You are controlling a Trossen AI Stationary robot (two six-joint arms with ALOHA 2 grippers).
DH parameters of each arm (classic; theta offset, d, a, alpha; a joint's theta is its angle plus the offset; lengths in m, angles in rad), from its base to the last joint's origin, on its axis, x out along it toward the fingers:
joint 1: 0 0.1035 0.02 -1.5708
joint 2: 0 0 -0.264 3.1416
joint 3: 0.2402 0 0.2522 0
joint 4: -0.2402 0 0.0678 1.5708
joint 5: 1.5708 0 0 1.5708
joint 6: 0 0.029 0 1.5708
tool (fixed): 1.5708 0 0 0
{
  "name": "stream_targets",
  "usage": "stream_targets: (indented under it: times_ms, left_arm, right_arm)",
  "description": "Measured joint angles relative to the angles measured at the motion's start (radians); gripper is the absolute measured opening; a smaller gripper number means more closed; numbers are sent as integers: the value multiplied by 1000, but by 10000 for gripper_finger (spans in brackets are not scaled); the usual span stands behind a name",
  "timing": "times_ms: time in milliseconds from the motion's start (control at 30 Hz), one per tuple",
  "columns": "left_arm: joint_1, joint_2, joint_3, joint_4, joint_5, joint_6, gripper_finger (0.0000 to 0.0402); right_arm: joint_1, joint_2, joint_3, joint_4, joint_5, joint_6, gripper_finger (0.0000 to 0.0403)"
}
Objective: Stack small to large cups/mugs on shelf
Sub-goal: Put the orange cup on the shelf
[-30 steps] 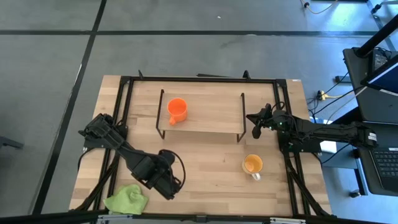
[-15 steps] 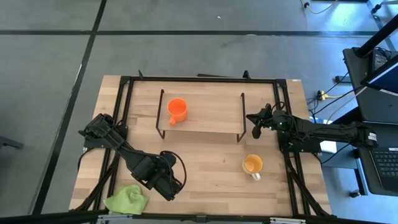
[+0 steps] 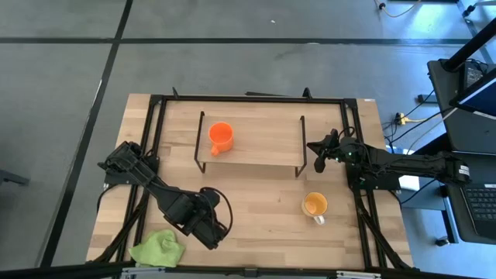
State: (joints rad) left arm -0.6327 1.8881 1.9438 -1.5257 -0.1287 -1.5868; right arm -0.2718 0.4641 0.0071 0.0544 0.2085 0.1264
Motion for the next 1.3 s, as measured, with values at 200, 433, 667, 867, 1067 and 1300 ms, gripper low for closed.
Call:
stream_targets:
  times_ms: [200,433,667,867,1067,1300]
  left_arm:
    - [-4,0,0,-43,-12,11,92]
    - [-85,-4,0,-44,-321,134,92]
    - [-153,-69,-35,-40,-358,233,92]
    - [-166,-275,-317,-15,-396,205,92]
    - [-148,-536,-651,279,-456,309,90]
    - [-32,-724,-791,421,-495,588,79]
  right_arm:
    - [0,1,0,19,3,14,29]
    - [0,-3,0,493,-39,25,29]
    - [0,-2,22,888,-267,105,29]
    - [0,0,240,879,-451,108,29]
    - [21,81,512,344,-577,266,29]
    - [146,321,703,375,-577,437,29]
